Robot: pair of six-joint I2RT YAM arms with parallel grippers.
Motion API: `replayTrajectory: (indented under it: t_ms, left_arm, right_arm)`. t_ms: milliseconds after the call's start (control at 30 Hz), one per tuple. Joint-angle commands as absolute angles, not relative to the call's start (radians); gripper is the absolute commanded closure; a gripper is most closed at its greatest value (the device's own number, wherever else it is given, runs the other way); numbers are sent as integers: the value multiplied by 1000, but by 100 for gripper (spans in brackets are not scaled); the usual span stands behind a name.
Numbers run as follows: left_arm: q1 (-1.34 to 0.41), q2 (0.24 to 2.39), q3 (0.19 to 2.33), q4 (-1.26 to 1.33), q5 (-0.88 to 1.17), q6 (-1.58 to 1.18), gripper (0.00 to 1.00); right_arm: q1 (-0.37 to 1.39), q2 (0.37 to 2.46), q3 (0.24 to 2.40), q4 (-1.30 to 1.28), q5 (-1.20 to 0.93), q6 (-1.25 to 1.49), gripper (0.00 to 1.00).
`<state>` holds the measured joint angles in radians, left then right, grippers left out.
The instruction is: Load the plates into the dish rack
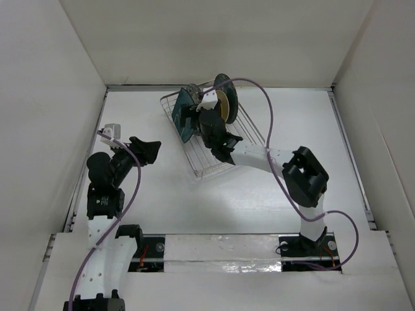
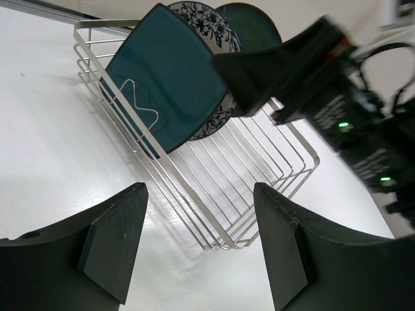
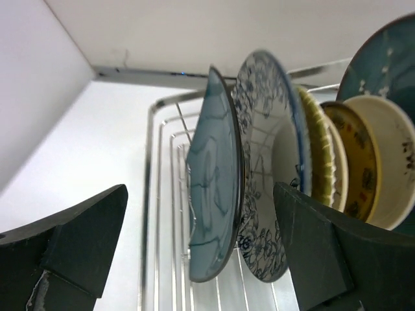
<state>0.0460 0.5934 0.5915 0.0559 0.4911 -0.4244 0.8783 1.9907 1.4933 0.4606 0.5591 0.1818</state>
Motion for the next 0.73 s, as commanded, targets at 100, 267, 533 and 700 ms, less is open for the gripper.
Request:
replayTrajectory:
  t_ms: [100,267,533,700]
  left_arm:
    - [55,557,637,106,457,-425,37]
    - [55,511,666,144,433,-465,37]
    - [55,483,762,81,397,-465,37]
    - [55,454,758,72,379,-468,37]
  right_arm:
    - [917,1729,1451,300,545,245,0]
    - [927,1478,1275,267,532,278,0]
    - [927,1063,1031,322,612,268,0]
    - [927,979,976,259,646,267,0]
